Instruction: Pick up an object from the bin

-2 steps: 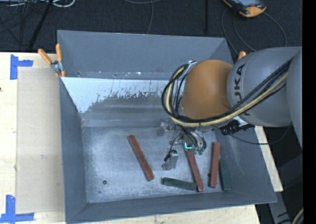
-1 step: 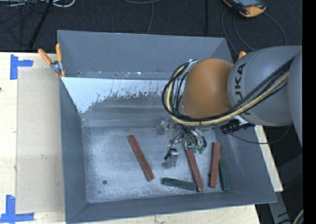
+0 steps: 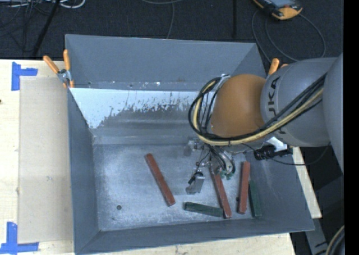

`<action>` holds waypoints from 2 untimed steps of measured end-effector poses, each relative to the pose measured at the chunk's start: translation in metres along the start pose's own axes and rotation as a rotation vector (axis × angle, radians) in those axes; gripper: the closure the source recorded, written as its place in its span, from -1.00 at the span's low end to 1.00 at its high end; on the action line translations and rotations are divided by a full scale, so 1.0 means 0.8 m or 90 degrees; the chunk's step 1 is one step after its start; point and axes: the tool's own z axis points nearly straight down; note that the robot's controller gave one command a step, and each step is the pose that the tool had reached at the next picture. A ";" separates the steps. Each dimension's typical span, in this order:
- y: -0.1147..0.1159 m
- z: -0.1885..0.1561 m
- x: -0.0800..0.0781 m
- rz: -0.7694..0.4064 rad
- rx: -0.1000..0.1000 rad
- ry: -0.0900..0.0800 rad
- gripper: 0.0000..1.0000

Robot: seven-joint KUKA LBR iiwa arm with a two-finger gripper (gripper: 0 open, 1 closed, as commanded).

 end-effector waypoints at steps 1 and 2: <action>-0.018 0.038 0.004 0.063 0.005 0.007 -1.00; -0.017 0.040 0.017 -0.101 0.002 0.006 -1.00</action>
Offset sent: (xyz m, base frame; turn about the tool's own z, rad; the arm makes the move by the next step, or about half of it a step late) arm -0.0359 -0.0192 -0.0353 0.1903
